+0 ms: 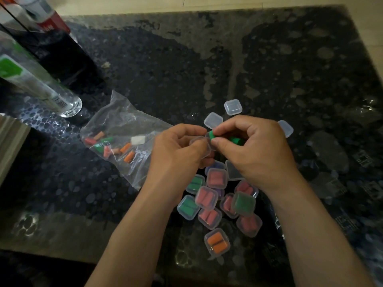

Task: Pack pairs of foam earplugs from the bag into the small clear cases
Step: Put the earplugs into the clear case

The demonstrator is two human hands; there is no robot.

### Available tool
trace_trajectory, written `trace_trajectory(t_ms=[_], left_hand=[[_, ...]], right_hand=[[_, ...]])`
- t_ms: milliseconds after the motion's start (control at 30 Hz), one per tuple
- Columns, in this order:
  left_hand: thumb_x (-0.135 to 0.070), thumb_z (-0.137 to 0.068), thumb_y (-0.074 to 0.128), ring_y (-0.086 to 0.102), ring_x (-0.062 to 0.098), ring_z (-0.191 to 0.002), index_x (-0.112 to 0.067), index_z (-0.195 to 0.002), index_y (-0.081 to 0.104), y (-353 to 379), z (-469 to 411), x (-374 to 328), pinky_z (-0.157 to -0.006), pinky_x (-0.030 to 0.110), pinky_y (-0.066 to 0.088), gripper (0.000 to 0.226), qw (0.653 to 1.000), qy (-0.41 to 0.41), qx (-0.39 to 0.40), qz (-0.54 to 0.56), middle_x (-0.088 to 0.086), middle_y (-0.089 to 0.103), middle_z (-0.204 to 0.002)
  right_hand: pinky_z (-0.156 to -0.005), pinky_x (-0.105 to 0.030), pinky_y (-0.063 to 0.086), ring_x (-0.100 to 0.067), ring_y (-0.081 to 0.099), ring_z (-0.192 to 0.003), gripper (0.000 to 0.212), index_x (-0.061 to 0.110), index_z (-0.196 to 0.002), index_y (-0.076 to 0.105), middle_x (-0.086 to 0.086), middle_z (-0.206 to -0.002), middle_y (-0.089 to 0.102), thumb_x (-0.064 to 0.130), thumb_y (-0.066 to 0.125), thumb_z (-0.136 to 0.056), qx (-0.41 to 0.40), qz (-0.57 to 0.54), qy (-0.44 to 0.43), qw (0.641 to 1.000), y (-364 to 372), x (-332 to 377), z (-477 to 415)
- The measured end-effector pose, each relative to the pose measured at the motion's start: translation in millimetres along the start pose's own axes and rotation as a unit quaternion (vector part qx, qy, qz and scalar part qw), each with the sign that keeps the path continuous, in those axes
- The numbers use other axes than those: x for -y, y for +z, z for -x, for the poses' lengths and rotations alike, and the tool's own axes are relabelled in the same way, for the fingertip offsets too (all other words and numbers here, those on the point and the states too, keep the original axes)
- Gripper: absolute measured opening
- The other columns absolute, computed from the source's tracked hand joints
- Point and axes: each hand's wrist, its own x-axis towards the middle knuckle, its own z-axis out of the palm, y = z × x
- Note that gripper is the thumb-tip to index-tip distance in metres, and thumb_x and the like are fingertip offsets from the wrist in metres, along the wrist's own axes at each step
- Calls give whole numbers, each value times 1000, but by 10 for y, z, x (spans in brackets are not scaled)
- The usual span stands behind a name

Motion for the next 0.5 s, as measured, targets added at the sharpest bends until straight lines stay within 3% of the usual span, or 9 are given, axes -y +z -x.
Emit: trace_trajectory(t_ms=[167,367,500], left_hand=[[4,-93,66,73,21,-71,-6,-102,70,-7,-13,20,-66,30,60,15,1000,15,5,15,9,75,-78],[-1,-92,70,72,21,-70,-13,-97,72,-27,-28,41,-71,37,63,12,1000,27,4,-4,4,75,-75],[4,-91,68,67,29,-69,-10,-96,71,-36,-44,53,-72,46,60,15,1000,28,-11,5,20,72,-78]], right_hand=[[-78,-23,58,0,70,-85,12,24,-88,80,14,-88,74,14,81,-82,9,9,-31,999,10,-8,-4],[-82,-30,61,-3,71,-90,29,20,-91,81,14,-94,73,-1,64,-80,30,-7,-26,999,9,-11,1],[-80,-36,64,-9,75,-87,36,18,-92,78,5,-95,74,-3,53,-78,51,-56,2,997,3,-15,0]])
